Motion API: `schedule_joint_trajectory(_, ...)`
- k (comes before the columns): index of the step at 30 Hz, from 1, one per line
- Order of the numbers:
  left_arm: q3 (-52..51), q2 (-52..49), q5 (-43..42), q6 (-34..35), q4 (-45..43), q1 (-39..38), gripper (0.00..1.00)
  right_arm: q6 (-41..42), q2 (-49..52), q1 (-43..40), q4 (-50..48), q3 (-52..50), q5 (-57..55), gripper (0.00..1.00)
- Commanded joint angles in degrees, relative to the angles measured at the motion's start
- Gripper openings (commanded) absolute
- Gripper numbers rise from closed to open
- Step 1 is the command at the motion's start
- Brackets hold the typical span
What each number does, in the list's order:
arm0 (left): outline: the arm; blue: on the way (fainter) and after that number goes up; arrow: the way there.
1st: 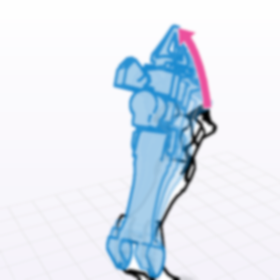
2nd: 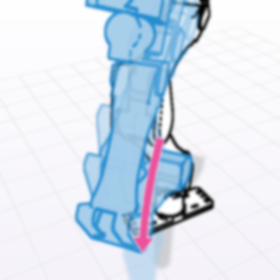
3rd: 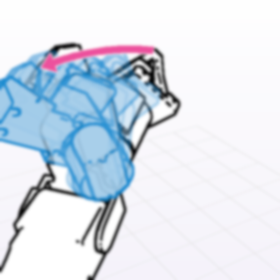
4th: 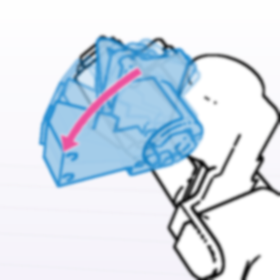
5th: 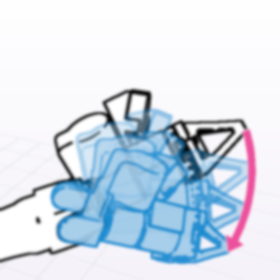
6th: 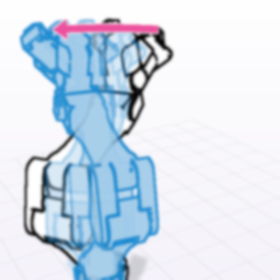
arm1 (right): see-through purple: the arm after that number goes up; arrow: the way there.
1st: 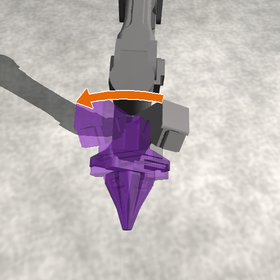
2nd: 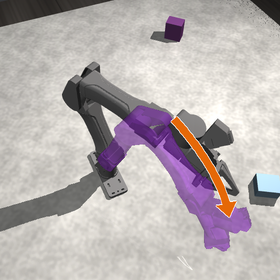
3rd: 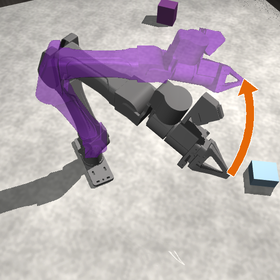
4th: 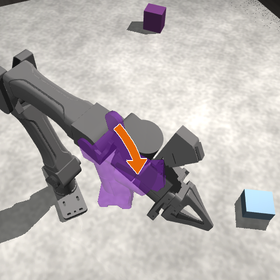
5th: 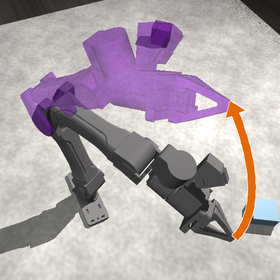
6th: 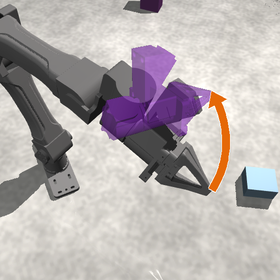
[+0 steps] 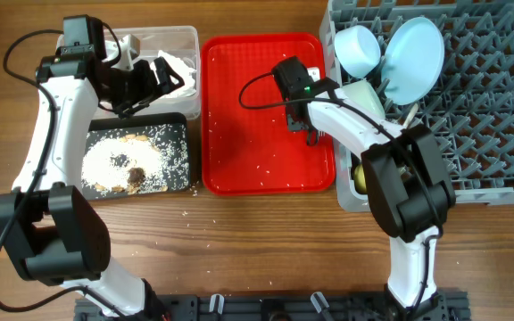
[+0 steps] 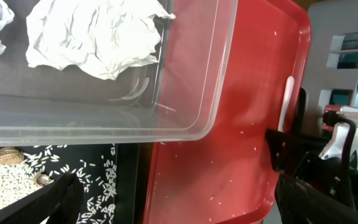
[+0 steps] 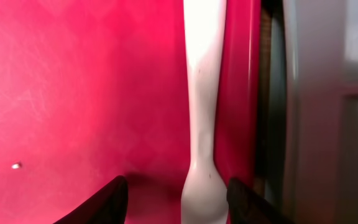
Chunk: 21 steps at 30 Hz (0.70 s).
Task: Sort waste into correct bins and load items into the dishwasher rack
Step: 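Reach the right gripper to the white fork on the red tray and grasp it, then carry the white fork into the dish rack with the right gripper and release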
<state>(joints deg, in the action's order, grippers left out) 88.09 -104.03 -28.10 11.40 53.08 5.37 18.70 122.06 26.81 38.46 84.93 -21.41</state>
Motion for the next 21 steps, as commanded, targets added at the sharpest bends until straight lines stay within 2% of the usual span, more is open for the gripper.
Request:
schedule_joint_trajectory(1, 0.3, 0.5, 0.2, -0.5, -0.1, 0.2, 1.0, -0.7, 2.3, -0.6, 0.2, 0.3, 2.1, 0.54)
schedule_joint_trajectory(8, 0.3, 0.5, 0.2, -0.5, -0.1, 0.2, 1.0, -0.7, 2.5, -1.0, 3.2, 0.0, 20.7, 0.54)
schedule_joint_trajectory(15, 0.3, 0.5, 0.2, -0.5, -0.1, 0.2, 1.0, -1.9, 2.5, -1.0, 6.6, 0.0, 26.4, 0.54)
schedule_joint_trajectory(21, 0.3, 0.5, 0.2, -0.5, -0.1, 0.2, 1.0, 2.8, 2.5, -1.0, 5.9, 0.0, 24.0, 0.38)
